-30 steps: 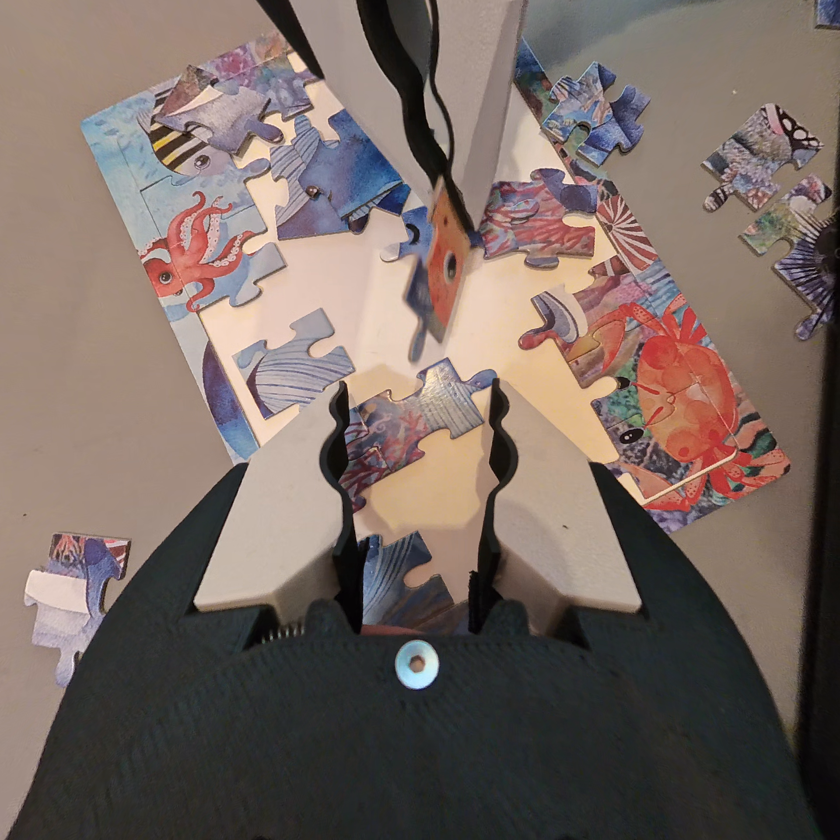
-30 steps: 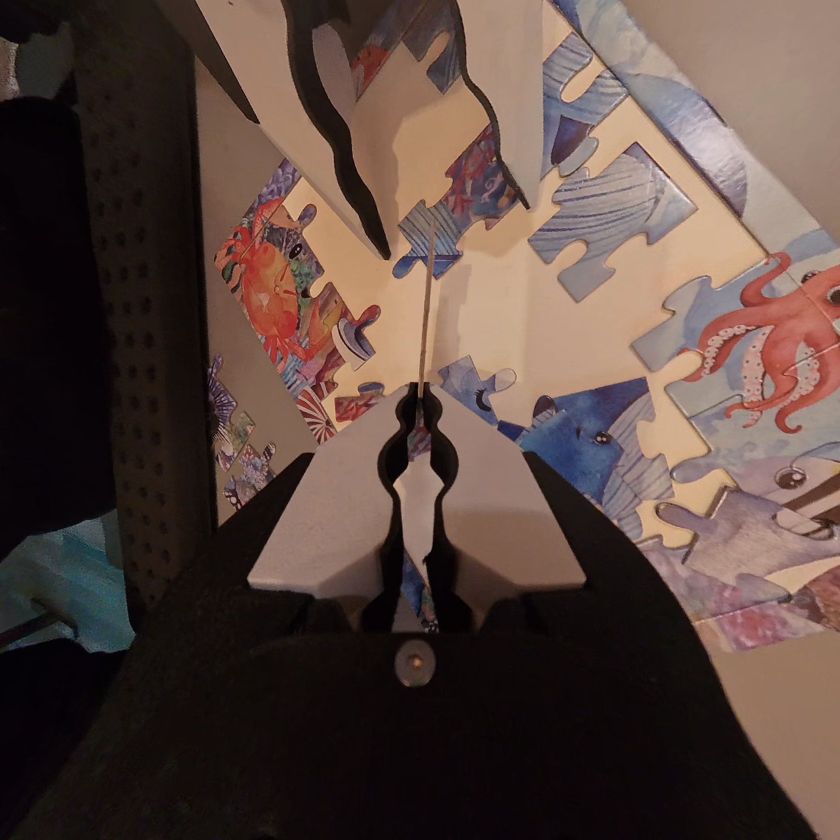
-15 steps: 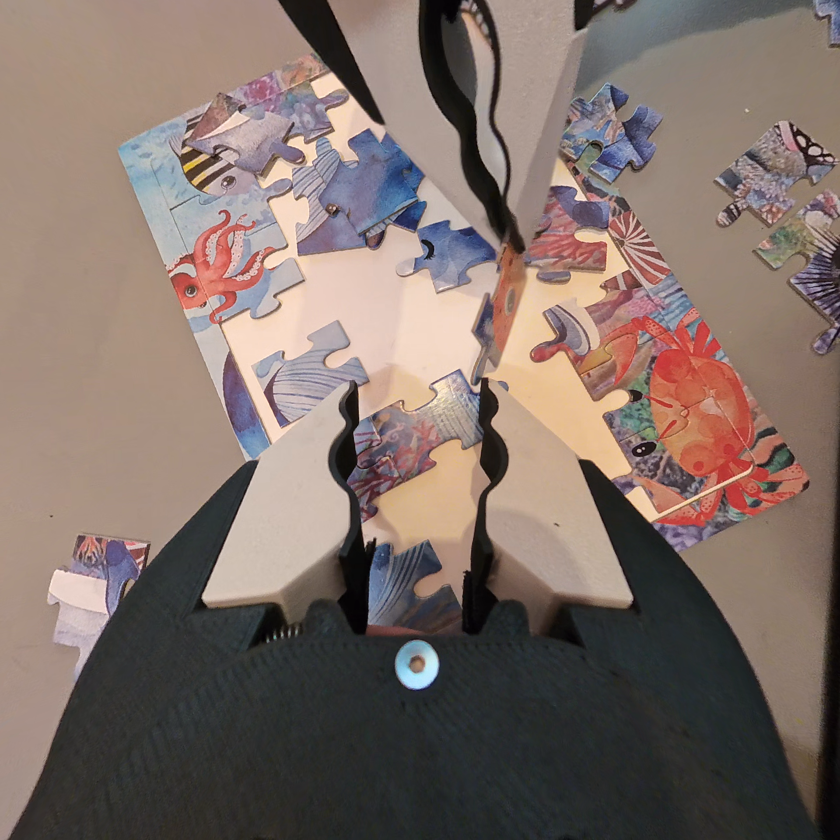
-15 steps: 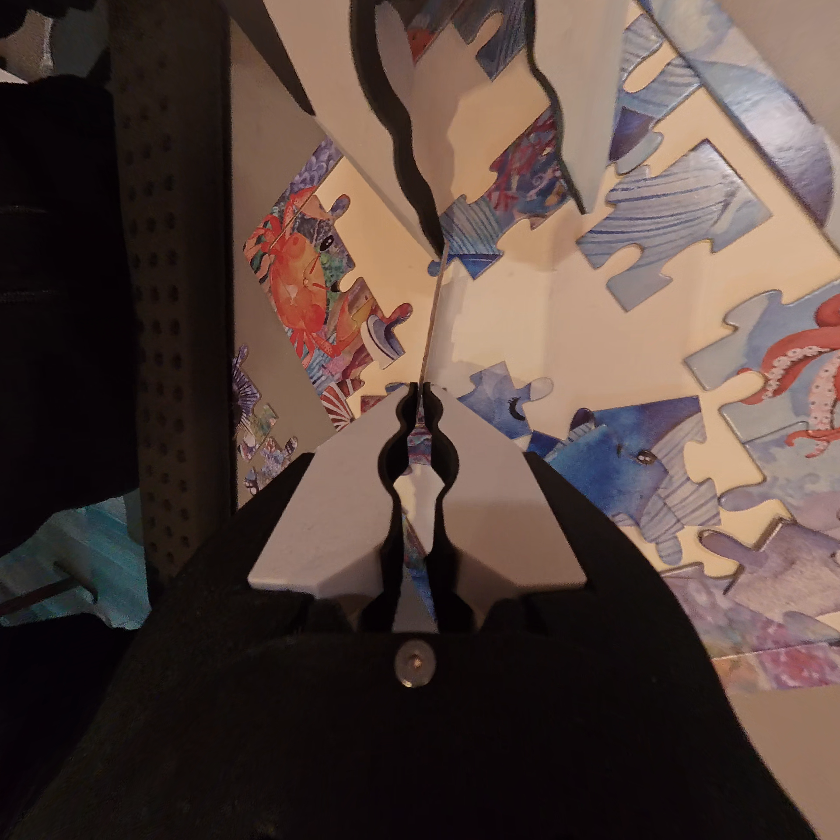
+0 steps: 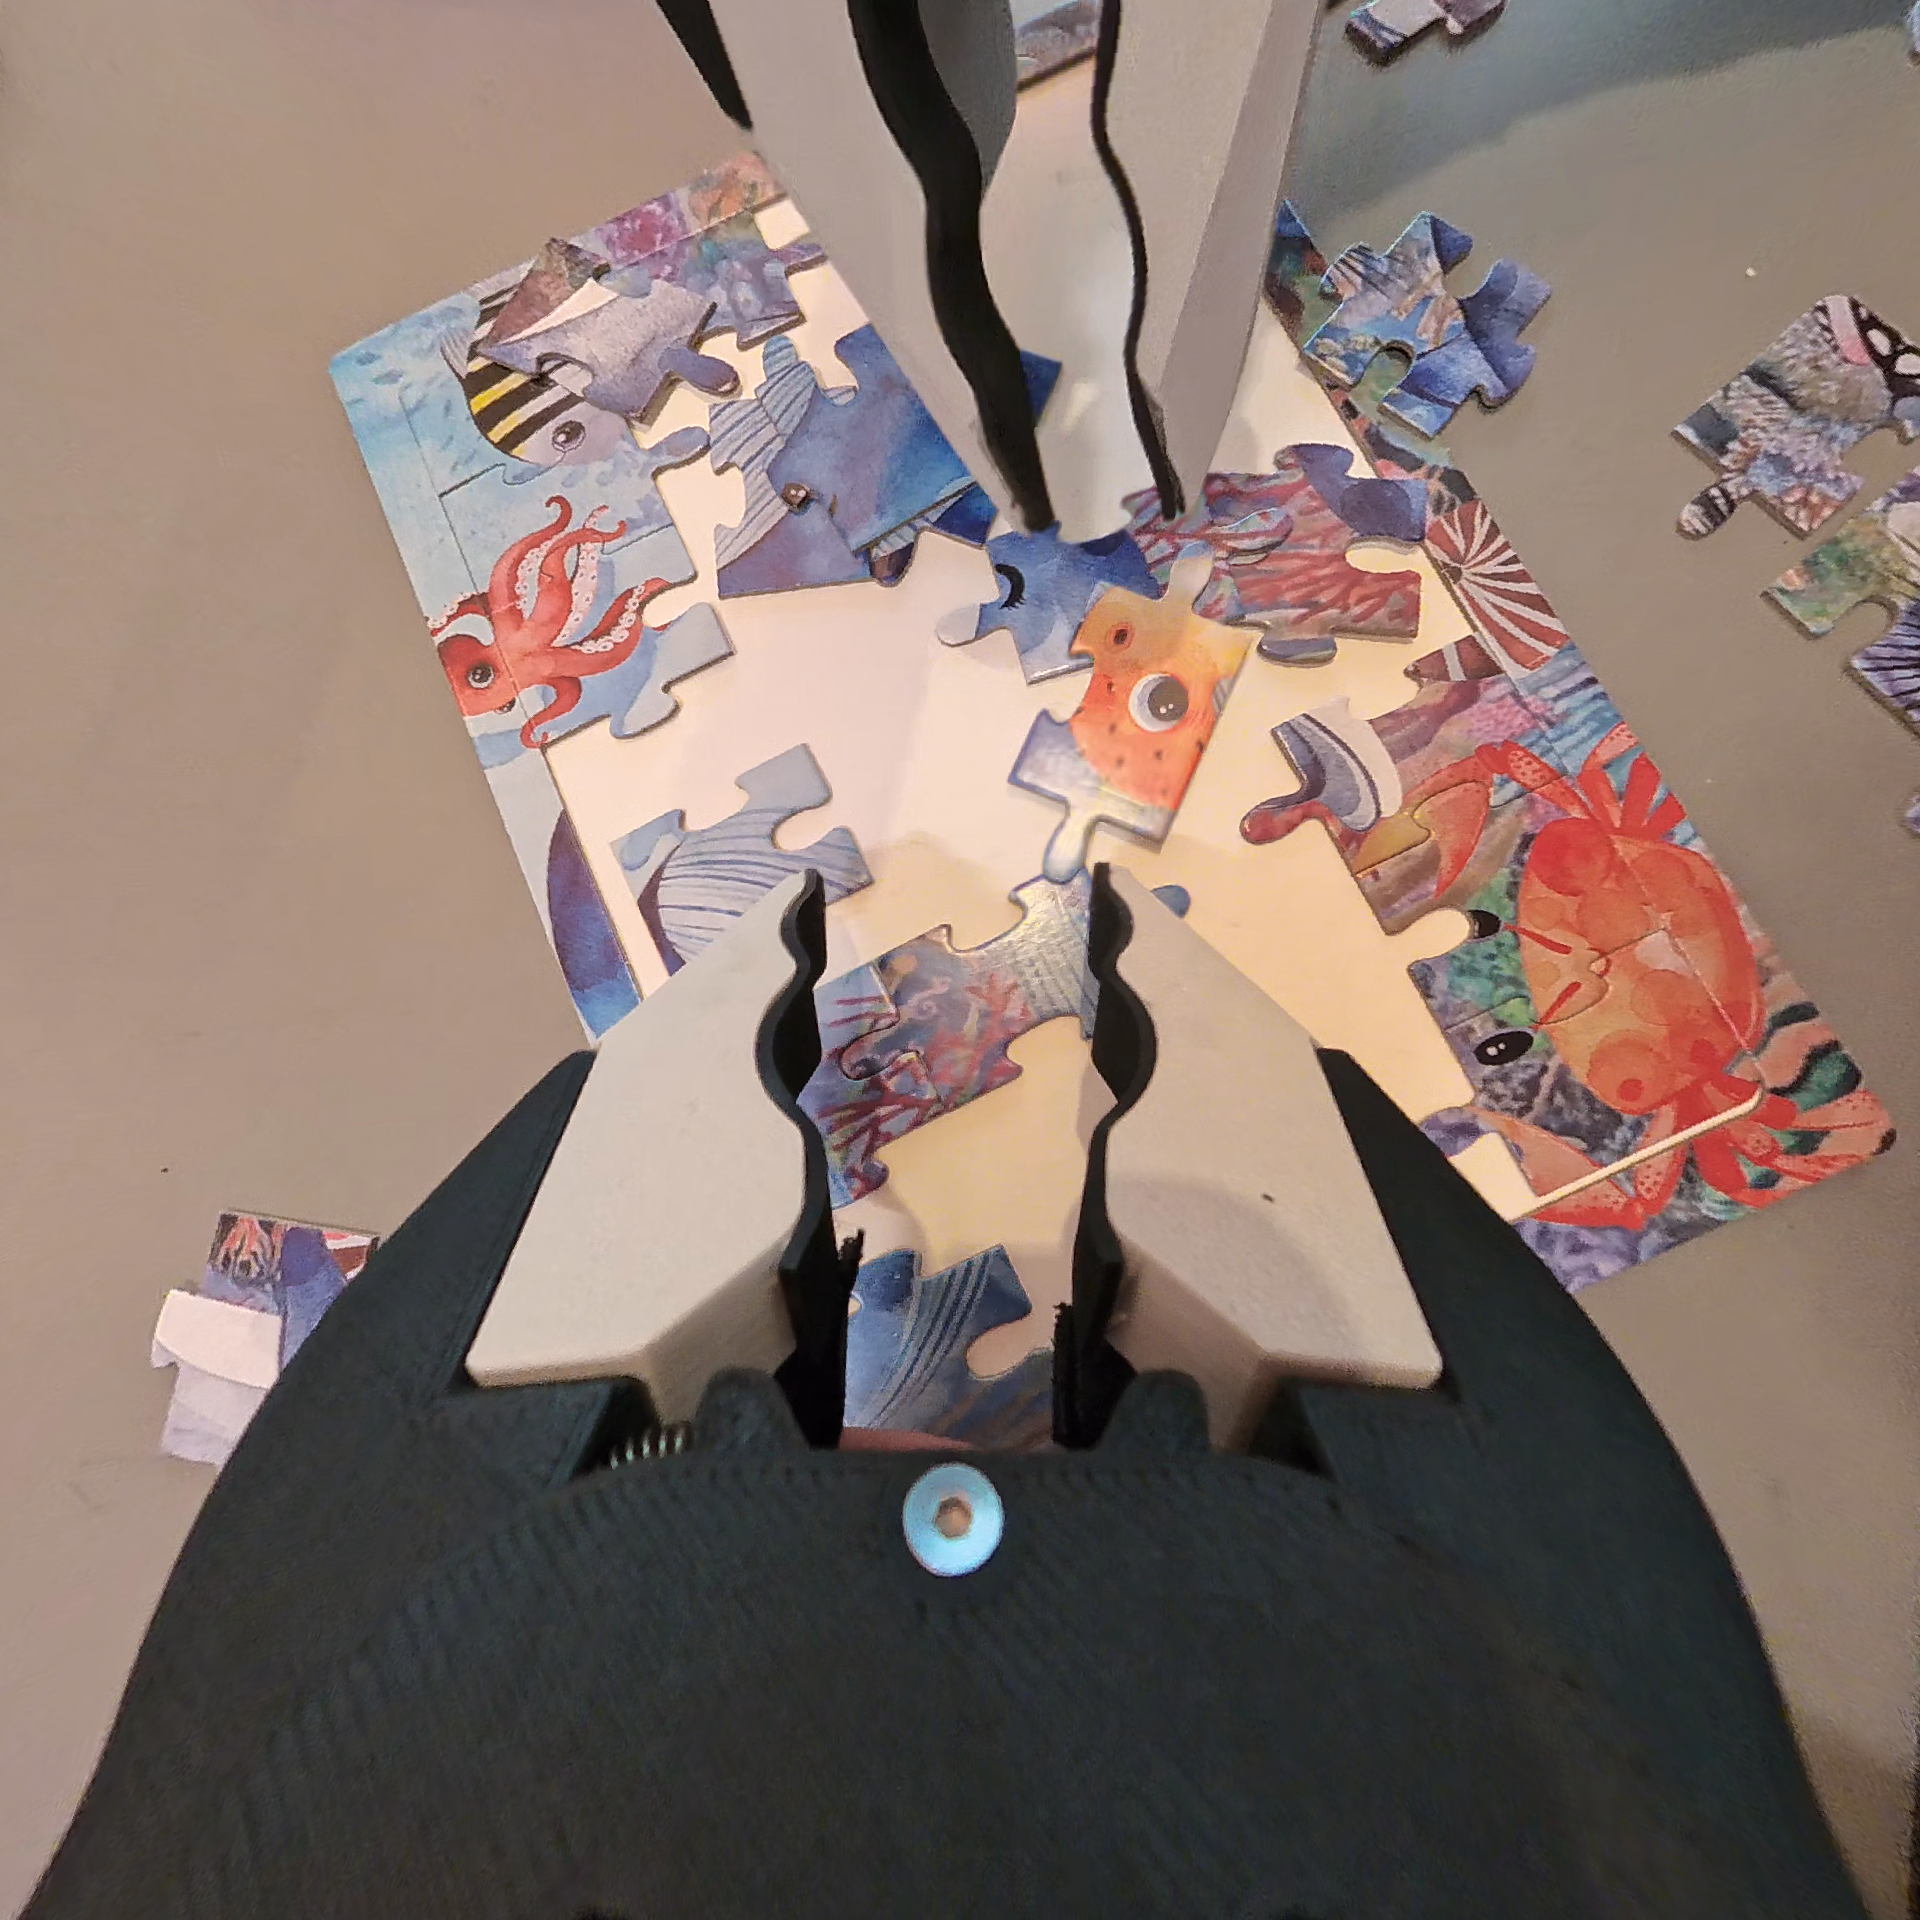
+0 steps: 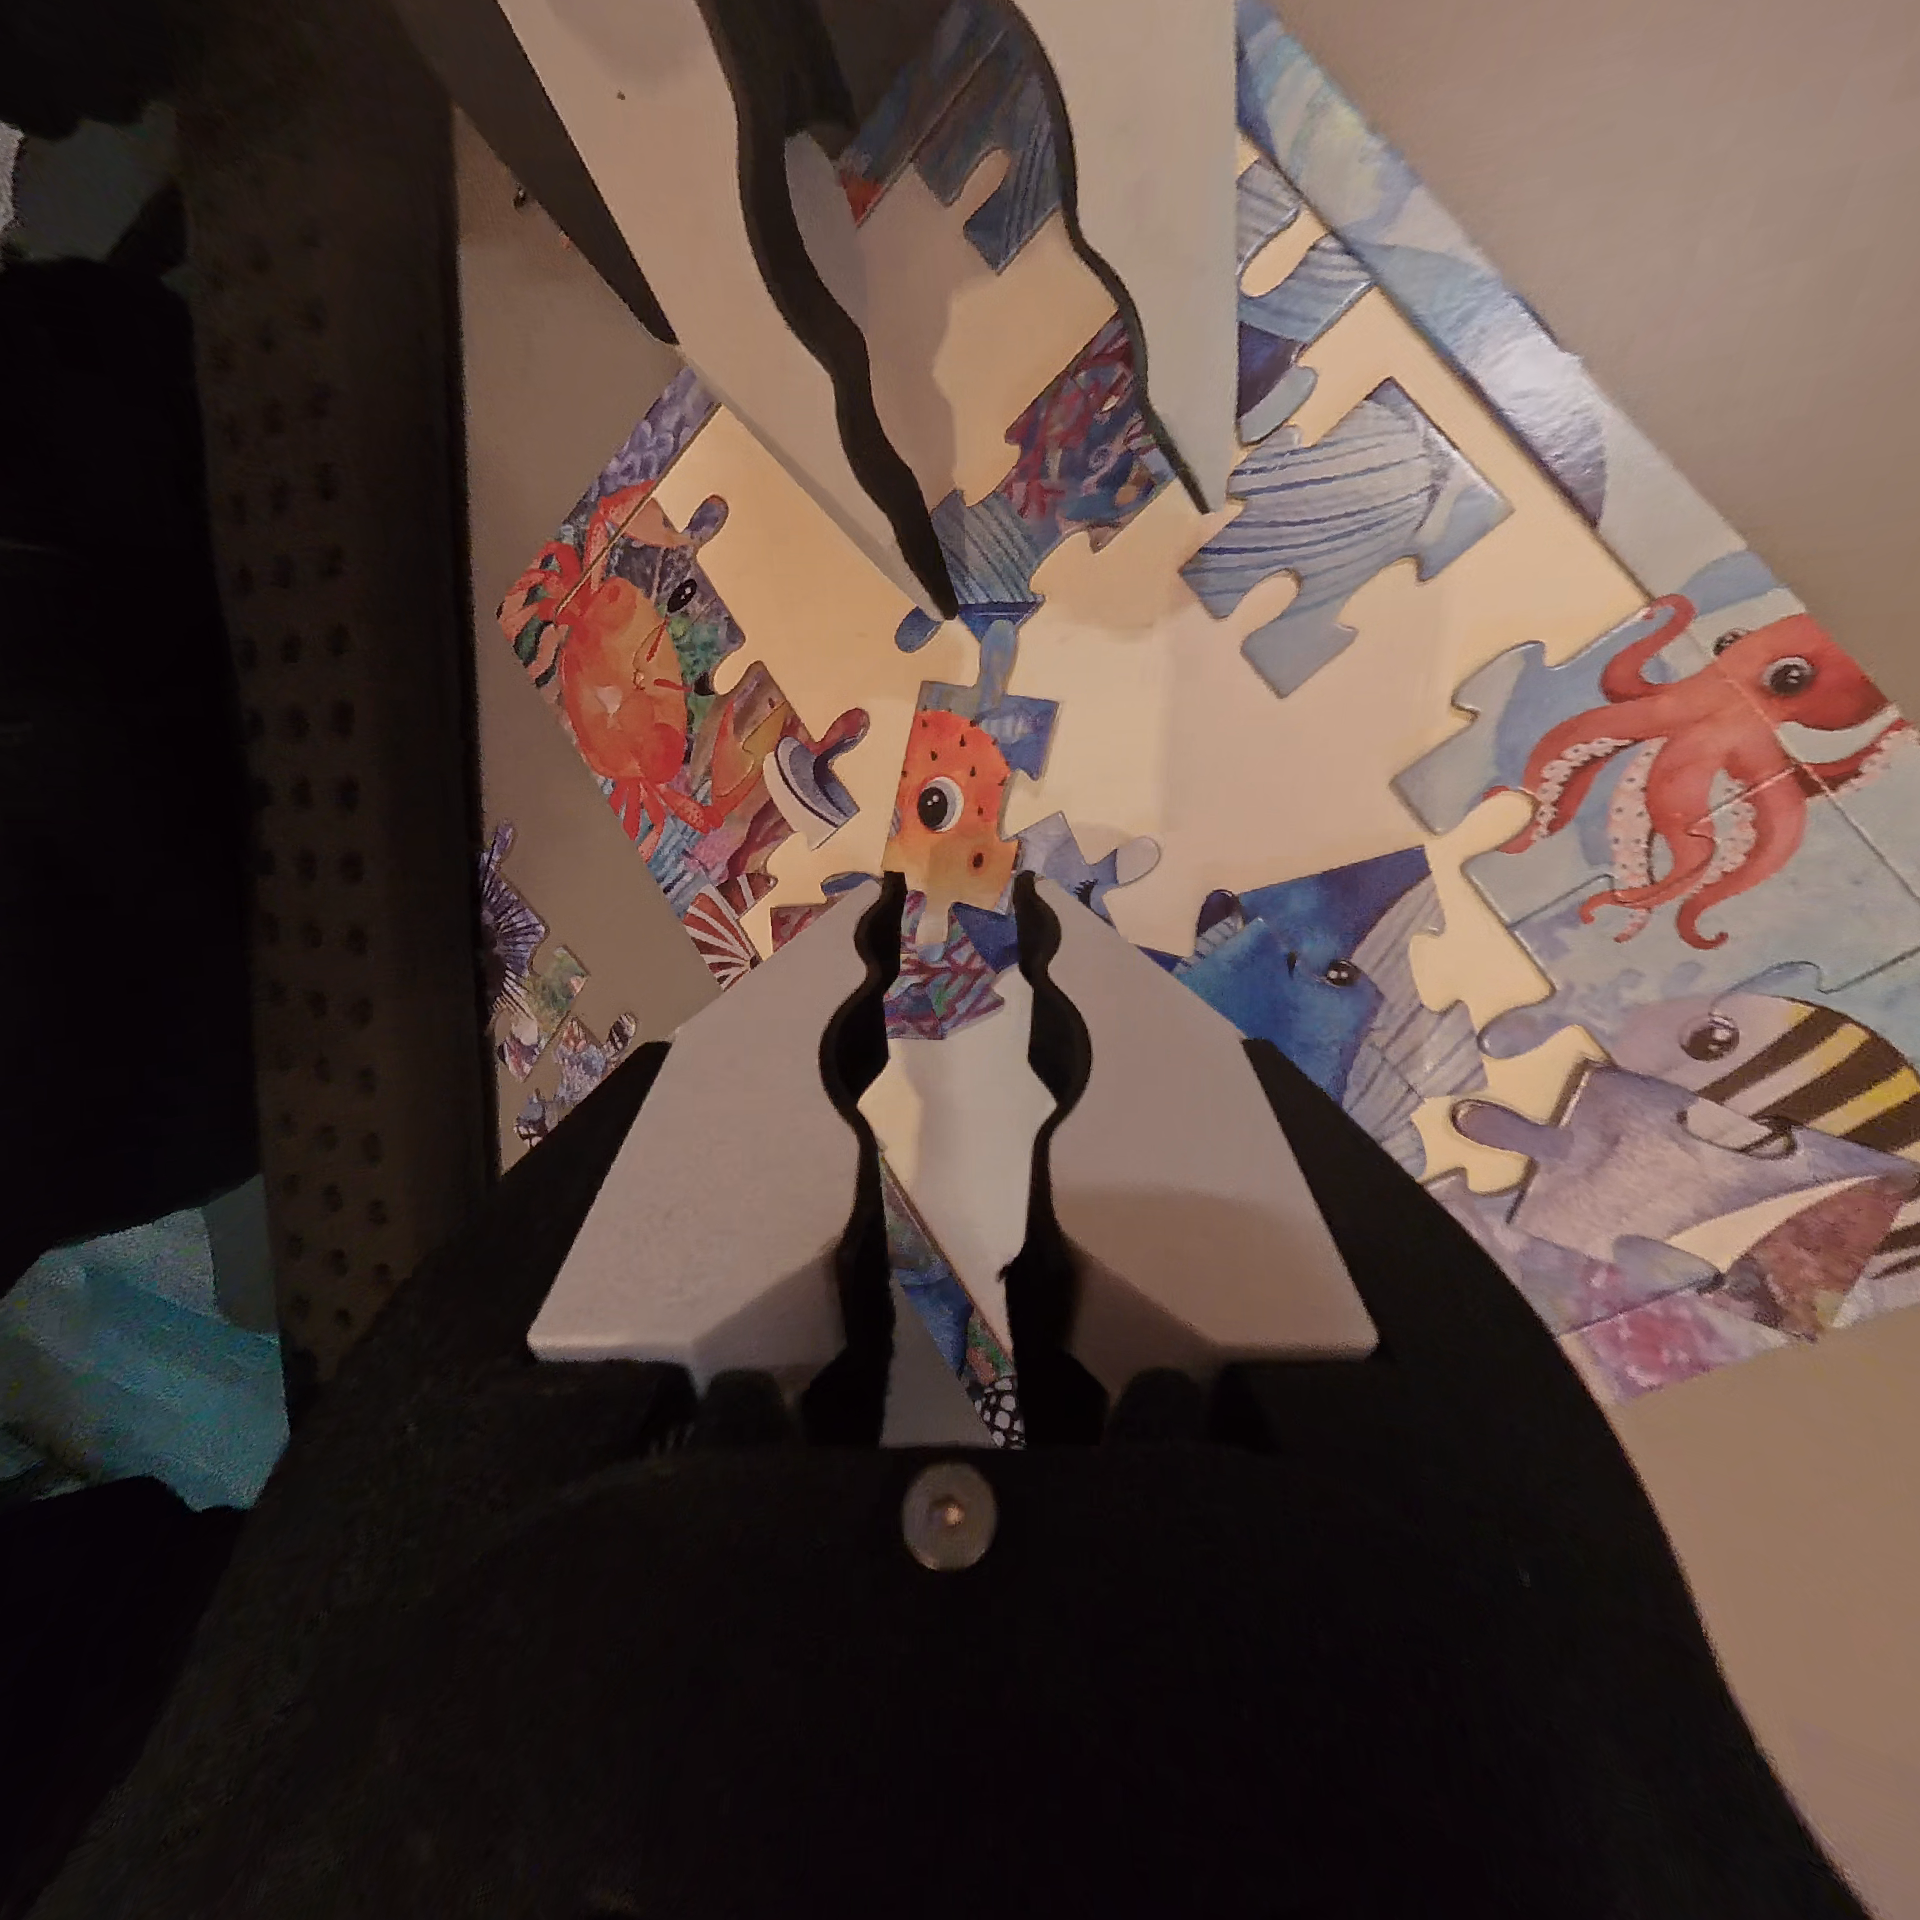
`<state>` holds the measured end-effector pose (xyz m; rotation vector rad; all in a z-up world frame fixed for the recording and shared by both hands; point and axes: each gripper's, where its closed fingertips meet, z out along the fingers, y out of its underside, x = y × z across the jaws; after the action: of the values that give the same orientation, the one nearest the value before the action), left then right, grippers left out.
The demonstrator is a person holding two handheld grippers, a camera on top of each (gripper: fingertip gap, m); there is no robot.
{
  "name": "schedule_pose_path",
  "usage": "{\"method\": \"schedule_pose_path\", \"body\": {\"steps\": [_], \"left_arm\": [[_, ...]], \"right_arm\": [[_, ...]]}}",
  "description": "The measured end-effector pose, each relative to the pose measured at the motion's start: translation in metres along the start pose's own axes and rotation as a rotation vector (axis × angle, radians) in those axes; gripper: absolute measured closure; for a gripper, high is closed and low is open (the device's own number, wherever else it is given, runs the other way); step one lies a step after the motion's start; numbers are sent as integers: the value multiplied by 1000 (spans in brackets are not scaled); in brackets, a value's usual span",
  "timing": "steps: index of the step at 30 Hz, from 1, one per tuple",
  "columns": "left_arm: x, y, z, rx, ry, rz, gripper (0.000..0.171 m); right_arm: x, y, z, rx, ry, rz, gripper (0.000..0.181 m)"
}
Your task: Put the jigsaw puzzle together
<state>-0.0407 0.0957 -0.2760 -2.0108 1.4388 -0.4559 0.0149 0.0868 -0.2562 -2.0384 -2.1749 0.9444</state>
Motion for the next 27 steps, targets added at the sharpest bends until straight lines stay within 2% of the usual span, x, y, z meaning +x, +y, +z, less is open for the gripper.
{"method": "schedule_pose_path", "body": {"steps": [7, 17, 27], "left_arm": [[-1, 2, 2, -11, -7, 4, 123], [-2, 3, 1, -14, -15, 4, 122], [-4, 5, 1, -21, -20, 2, 121]], "right_arm": [[9, 20, 6, -108, 48, 14, 161], [-16, 11, 30, -133, -48, -71, 170], [-20, 6, 35, -122, -64, -83, 171]]}}
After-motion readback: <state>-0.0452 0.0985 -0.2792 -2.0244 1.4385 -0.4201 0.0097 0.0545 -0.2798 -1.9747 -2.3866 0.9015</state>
